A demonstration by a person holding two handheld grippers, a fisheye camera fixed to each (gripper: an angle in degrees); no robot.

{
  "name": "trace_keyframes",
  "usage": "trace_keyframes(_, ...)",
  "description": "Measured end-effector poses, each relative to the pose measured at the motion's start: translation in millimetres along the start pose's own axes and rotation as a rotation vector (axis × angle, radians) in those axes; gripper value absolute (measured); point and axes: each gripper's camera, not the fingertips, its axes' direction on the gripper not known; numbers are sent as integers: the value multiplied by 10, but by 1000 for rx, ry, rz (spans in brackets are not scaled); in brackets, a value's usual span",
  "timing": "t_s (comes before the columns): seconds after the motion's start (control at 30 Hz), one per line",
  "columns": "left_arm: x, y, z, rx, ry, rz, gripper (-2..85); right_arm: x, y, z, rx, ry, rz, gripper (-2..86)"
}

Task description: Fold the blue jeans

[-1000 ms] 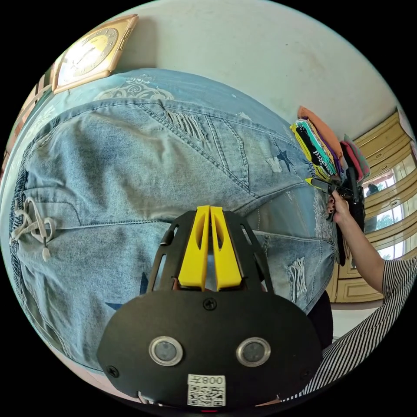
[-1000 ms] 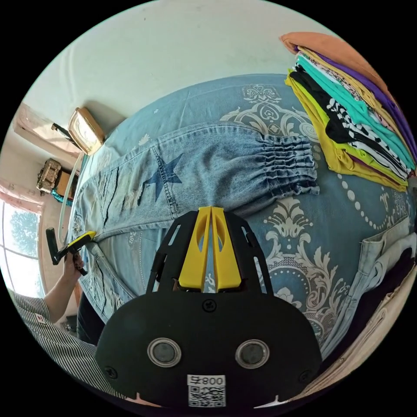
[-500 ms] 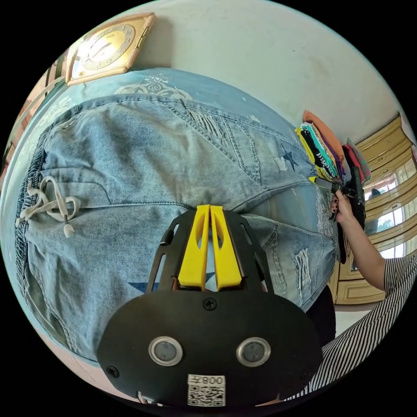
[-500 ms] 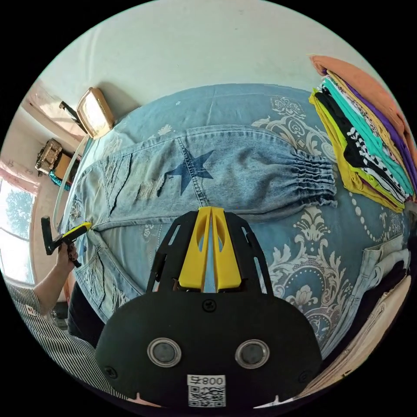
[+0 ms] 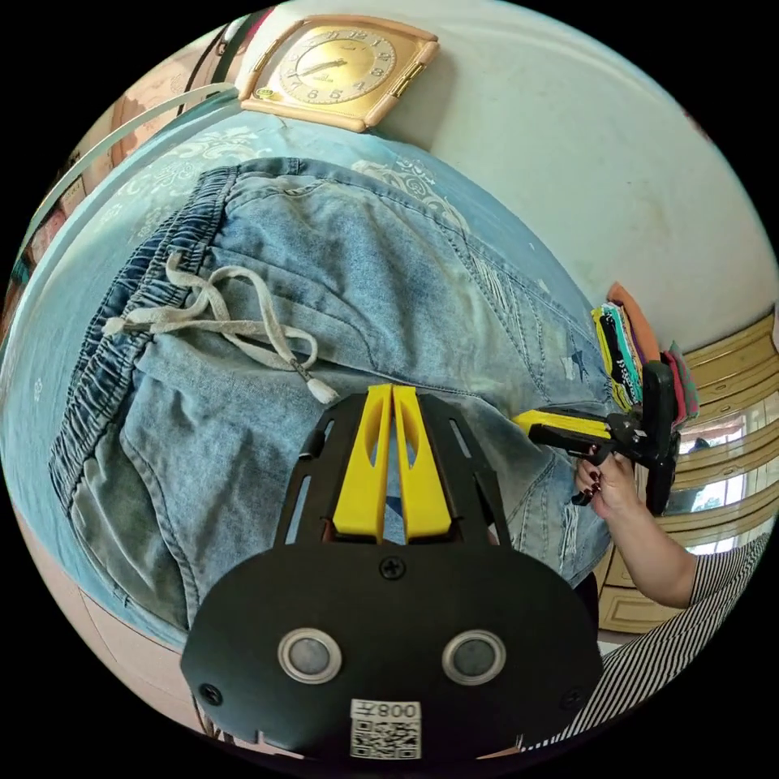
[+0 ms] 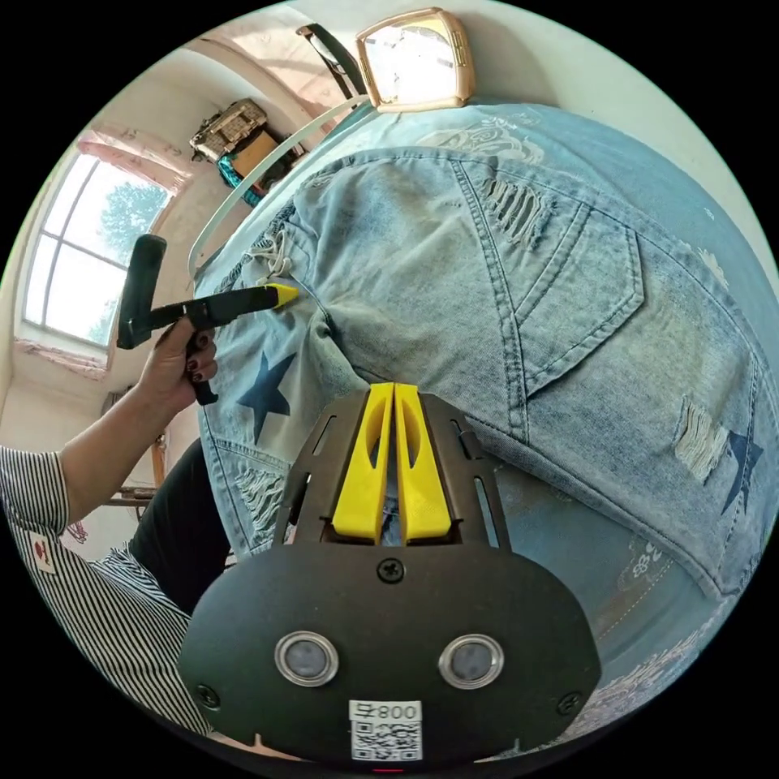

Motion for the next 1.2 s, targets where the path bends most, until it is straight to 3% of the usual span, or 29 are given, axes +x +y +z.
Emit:
trace_keyframes(0.2, -526, 131, -593, 179, -14, -68, 2, -103, -205, 42, 85, -29, 22, 0)
trace_keyframes(0.37, -868, -25, -372, 10, -38, -133, 2, -347, -609, 484, 13, -15, -29, 1)
trace_keyframes(0.5, -928, -48, -540, 22, -46, -83, 2, -328, -802, 755, -41, -2, 7, 1)
trace_keyframes(0.73, -1277, 262, -1239, 129, -91, -101, 2, -574, -819, 746, 68, 12, -4, 1)
trace_keyframes(0.93, -1556, 265, -1322, 3, -92, -143, 2, -812, -923, 1308, -102, 15, -63, 1)
trace_keyframes(1.03, -1456, 31, -1553, 92, -78, -54, 4, -820, -1086, 1280, -74, -56, -61, 1)
trace_keyframes(1.2, -1328, -666, -1721, 164, -3, 132, 11, -762, -1573, 1100, 31, 51, -115, 1)
